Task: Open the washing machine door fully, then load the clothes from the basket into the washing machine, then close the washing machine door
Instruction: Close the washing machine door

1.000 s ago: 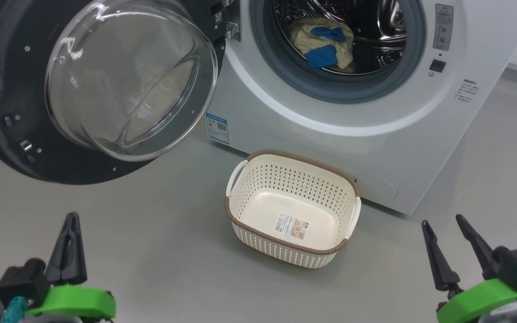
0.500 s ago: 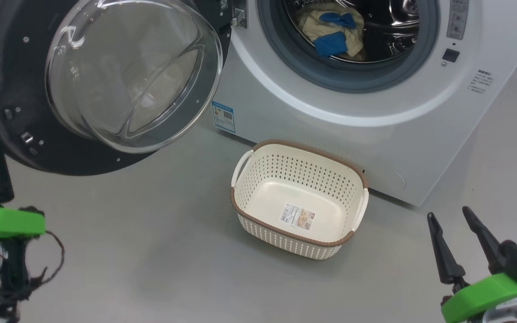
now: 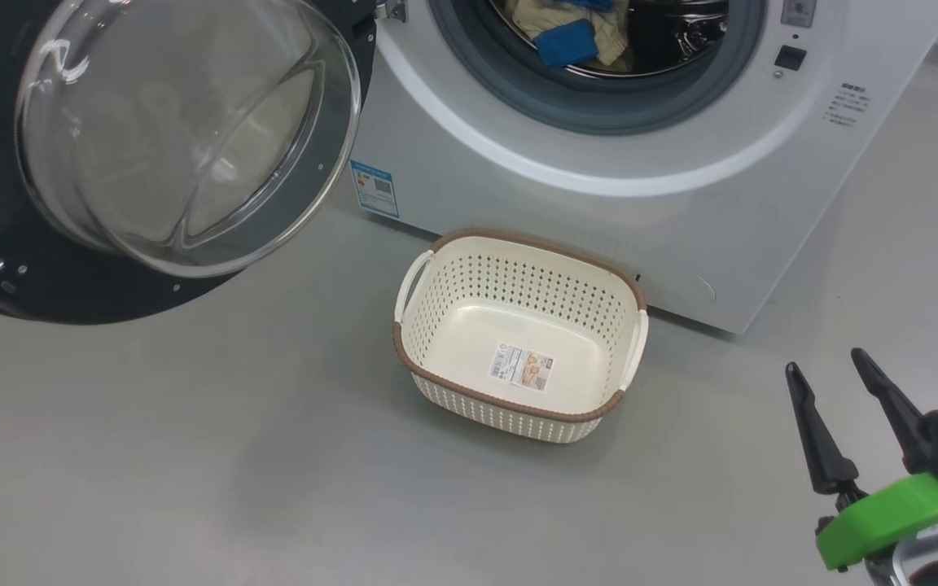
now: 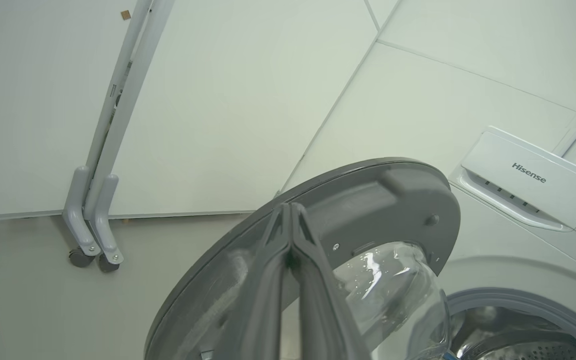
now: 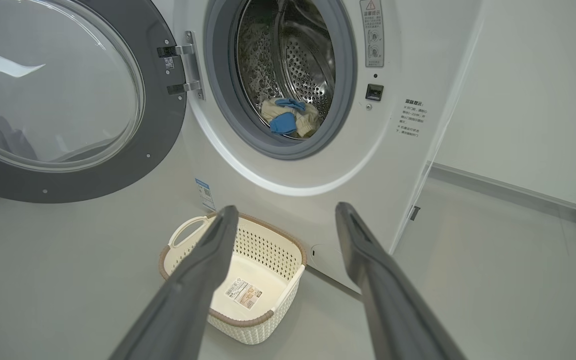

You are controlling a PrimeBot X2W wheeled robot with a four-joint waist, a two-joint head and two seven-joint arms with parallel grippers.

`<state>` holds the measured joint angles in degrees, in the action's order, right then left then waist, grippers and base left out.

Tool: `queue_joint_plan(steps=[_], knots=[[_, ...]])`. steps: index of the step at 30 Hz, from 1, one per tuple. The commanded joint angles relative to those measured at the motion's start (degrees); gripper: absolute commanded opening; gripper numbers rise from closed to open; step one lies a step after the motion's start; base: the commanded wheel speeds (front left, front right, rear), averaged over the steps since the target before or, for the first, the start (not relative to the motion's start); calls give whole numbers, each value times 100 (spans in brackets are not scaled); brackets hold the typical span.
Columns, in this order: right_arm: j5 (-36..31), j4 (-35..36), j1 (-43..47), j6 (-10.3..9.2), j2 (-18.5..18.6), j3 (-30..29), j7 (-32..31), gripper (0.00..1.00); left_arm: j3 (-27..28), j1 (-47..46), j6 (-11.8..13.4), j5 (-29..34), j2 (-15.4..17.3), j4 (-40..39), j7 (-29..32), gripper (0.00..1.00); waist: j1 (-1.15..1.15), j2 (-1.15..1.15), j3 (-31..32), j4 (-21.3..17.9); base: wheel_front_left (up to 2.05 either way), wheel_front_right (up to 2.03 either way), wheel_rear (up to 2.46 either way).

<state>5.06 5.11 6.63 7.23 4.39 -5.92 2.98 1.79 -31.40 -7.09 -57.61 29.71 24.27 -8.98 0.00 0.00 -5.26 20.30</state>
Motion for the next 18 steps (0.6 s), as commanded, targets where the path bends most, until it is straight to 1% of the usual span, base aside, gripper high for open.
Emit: queue_joint_plan(steps=[1,5,9,13,18], knots=[[13,225,-240,25,178,109,-36,100,212,-338,-34,-22,445,-81,10,0,0,0,-58,-70,0,0,0],[34,313,-264,25,279,117,-105,100,63,-475,-37,-437,677,193,-27,0,0,0,-169,-189,0,0,0],[52,405,-277,25,360,103,-178,100,-81,-583,-38,-848,807,440,-67,0,0,0,-260,-245,0,0,0],[81,455,-318,25,452,118,-236,100,-121,-693,-39,-1370,858,681,-68,0,0,0,-338,-286,0,0,0],[101,556,-381,25,570,155,-332,100,51,-820,-39,-1994,863,944,-147,0,0,0,-467,-358,0,0,0]])
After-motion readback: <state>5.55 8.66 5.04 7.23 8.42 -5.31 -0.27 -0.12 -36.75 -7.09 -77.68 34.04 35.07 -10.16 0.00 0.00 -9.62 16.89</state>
